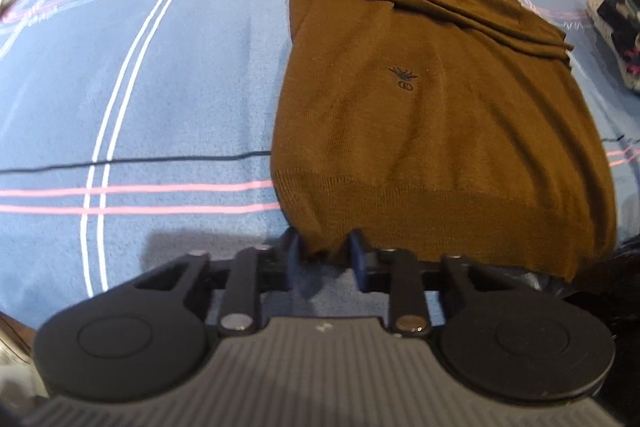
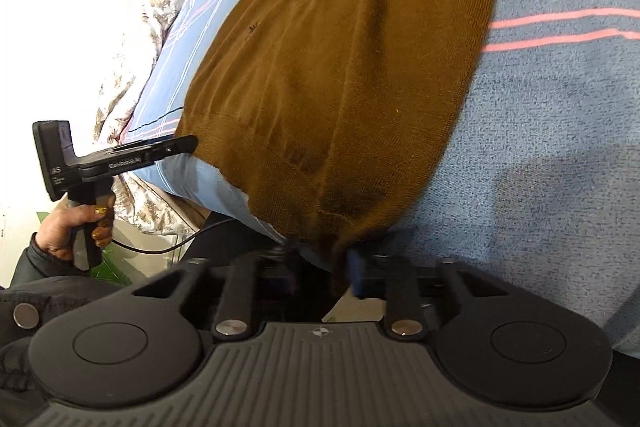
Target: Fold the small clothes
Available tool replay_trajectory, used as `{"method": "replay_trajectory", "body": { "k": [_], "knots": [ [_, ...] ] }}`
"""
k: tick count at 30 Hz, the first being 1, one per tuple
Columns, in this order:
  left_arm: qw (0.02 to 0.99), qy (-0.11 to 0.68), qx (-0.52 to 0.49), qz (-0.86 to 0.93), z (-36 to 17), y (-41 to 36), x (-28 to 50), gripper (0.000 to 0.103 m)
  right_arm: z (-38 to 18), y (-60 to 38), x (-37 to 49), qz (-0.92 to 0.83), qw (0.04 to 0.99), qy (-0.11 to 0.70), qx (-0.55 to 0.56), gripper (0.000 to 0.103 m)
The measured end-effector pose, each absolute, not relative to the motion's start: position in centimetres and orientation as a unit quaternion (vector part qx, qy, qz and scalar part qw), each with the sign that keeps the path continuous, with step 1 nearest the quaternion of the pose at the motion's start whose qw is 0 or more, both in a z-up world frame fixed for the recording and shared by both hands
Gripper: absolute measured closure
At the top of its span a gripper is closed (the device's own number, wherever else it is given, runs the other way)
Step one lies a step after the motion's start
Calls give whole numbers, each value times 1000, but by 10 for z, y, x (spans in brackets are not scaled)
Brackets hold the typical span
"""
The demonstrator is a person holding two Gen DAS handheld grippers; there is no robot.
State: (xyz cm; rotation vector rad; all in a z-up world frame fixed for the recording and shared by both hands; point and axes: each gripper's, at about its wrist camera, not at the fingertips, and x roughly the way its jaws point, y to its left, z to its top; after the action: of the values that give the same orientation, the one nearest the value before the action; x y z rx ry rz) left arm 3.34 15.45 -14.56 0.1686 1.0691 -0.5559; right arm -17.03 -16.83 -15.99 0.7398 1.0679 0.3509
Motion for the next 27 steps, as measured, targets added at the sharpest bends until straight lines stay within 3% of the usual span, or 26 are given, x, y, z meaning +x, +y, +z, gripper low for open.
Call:
{"method": "replay_trajectory", "body": {
  "k": [1, 4, 15, 23, 27],
  "knots": [
    [821, 504, 70, -258, -147, 156, 35, 89, -160, -169, -171, 165, 782, 492, 345, 84],
    [820, 507, 64, -257, -146, 155, 38, 93, -157, -170, -174, 165, 787, 483, 346, 94],
    [837, 467, 51, -280, -104, 117, 91, 96, -135, -193, -170, 172, 803, 420, 386, 96],
    [850, 442, -3, -286, -76, 23, 243, 96, -106, -271, -78, 112, 829, 367, 408, 96],
    [862, 424, 23, -276, -68, -46, 319, 96, -88, -324, -17, 60, 853, 344, 387, 96]
  ]
}}
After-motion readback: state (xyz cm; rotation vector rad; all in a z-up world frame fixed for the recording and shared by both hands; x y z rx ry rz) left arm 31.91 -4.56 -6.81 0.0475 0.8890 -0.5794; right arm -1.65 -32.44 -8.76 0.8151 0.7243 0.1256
